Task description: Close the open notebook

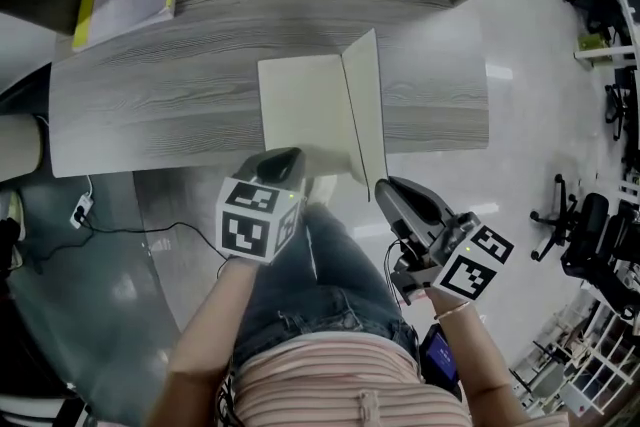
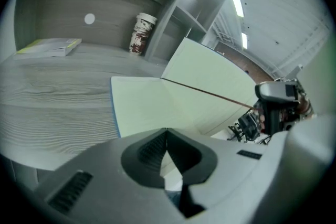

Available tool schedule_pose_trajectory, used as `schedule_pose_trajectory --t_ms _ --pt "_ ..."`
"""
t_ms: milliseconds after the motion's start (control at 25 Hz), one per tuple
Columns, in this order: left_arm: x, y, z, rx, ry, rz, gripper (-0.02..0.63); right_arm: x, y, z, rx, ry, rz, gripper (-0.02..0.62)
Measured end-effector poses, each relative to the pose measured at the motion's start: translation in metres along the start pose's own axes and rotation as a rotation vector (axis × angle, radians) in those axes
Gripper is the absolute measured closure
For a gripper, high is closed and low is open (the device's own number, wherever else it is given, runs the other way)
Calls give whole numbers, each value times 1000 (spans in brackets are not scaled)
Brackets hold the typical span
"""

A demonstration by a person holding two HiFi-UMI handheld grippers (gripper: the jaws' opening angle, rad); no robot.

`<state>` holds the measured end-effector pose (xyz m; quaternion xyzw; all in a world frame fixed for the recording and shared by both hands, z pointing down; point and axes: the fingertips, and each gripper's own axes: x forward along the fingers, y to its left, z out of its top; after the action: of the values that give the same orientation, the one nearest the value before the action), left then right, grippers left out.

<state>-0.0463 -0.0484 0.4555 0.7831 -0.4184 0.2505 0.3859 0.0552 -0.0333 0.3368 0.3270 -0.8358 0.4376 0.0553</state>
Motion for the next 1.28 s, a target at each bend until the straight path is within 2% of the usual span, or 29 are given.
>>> schedule_pose_trajectory --t_ms 480,1280 --pt "-15 13 -8 -53 -33 40 594 22 18 -10 -92 84 47 574" --pt "-41 35 -29 -163 -81 115 594 56 36 -34 -175 199 105 572"
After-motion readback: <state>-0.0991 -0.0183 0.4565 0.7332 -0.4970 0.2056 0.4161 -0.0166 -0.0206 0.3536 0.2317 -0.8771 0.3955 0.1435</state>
